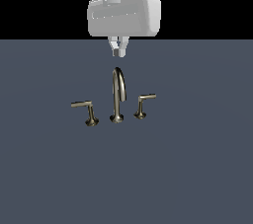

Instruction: Turn on the faucet by rotating a designated handle.

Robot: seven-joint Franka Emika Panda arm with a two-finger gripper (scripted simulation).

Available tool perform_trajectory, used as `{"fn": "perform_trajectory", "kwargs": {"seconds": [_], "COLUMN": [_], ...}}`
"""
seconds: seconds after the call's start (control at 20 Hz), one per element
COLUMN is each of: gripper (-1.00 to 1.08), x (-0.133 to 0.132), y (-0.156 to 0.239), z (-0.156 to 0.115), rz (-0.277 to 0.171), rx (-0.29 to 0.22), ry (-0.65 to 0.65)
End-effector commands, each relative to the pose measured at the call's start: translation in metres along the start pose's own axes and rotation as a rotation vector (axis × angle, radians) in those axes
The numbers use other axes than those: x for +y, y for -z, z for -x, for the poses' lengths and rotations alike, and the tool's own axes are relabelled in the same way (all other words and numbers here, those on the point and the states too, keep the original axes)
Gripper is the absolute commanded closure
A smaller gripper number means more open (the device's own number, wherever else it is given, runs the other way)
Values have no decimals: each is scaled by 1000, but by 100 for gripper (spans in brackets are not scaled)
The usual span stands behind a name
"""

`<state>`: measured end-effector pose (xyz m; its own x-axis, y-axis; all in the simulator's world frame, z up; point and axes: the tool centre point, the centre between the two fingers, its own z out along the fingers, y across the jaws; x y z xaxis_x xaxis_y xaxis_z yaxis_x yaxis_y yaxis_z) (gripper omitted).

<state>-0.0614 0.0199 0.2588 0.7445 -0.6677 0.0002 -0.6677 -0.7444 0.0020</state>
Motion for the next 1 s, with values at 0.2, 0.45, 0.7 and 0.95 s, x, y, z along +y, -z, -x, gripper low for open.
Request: {"fn": "perform_trajectory", "kwargs": {"seconds": [0.2,0.45,0.7,0.95], "gripper": [108,108,108,108], "x": [-13,-19,-22,-21], "y": [-41,-73,-106,-134], "z": [-36,-67,-99,-127], "rz": [-1,0,1,1], "rx": [0,1,1,2], "ry": [-144,-258,-377,-478]}}
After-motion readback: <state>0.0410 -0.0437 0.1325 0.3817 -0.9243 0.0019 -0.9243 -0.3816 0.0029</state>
